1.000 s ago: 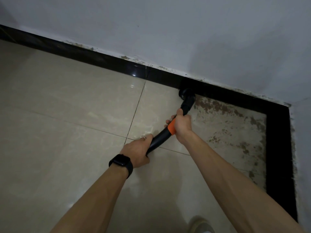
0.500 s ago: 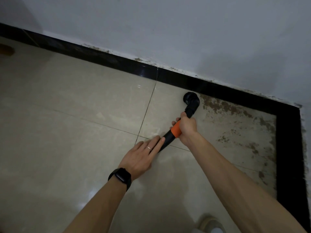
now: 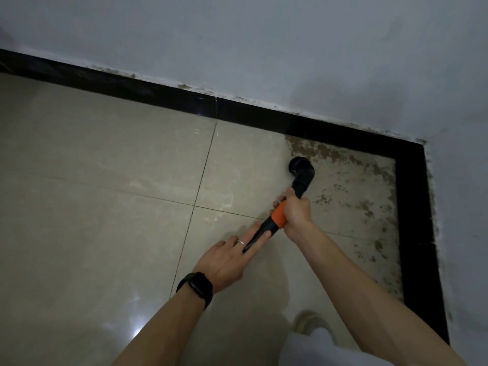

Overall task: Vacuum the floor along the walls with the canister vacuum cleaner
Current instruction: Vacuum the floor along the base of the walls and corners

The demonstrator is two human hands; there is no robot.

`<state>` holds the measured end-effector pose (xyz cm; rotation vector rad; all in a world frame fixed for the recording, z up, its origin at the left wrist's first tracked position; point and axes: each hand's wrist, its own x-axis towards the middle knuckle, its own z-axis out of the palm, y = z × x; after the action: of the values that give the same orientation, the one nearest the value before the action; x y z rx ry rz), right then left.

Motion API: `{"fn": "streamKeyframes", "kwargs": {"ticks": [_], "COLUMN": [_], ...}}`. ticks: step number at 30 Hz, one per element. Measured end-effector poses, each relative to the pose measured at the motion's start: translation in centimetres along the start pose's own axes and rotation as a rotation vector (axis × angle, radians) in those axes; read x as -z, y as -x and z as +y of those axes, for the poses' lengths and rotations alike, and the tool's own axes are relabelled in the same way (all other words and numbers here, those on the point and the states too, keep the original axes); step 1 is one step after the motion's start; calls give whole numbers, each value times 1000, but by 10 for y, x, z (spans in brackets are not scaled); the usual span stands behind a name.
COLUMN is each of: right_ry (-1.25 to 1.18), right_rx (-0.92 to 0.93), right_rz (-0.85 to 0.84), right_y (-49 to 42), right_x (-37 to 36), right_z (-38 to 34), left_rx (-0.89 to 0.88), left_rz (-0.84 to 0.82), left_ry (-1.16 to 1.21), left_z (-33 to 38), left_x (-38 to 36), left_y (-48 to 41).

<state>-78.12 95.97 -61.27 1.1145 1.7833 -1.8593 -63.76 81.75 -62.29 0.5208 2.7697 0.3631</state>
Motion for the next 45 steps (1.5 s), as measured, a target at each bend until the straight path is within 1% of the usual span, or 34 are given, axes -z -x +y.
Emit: {"fn": "streamKeyframes", "kwargs": {"ticks": [5,9,13,22,31,33,35,37,39,40,43,45], "right_ry": [10,47,111,172,155,123,120,237,355,367,325,275], "right_rx": [11,12,51,92,84,83,99,169,258,275,258,239], "right_rz": [-30,-70,-75,-94,-111,-125,-175,-195,-175,-163,-107,-70], "right_y": [-8,-17,-26,-41,-43,-43,-39,-31,-22,-21,-16,-14], "right_x": [-5,-8,-11,-25,-38,-38,-34,-29,-23,-21,-19,-19], "right_z": [-13,-23,-28,-36,-47,-44,-35,-19,-4,0,-1,-5], "left_rx": [3,40,54,90,97,107,121,127,120,115,128,104], "left_rz": [5,-1,-23,-19,0,3,6,17,29,23,-17,1], "left_ry": [53,84,83,92,103,110,120,127,124,116,79,35], "left_z": [6,8,10,4,-10,-13,-14,-14,-13,-13,-9,-6], "left_x": [4,8,12,20,23,25,27,28,26,23,17,19], "left_y": [-14,-24,-34,-46,-54,-52,-50,-48,-46,-45,-40,-39]}}
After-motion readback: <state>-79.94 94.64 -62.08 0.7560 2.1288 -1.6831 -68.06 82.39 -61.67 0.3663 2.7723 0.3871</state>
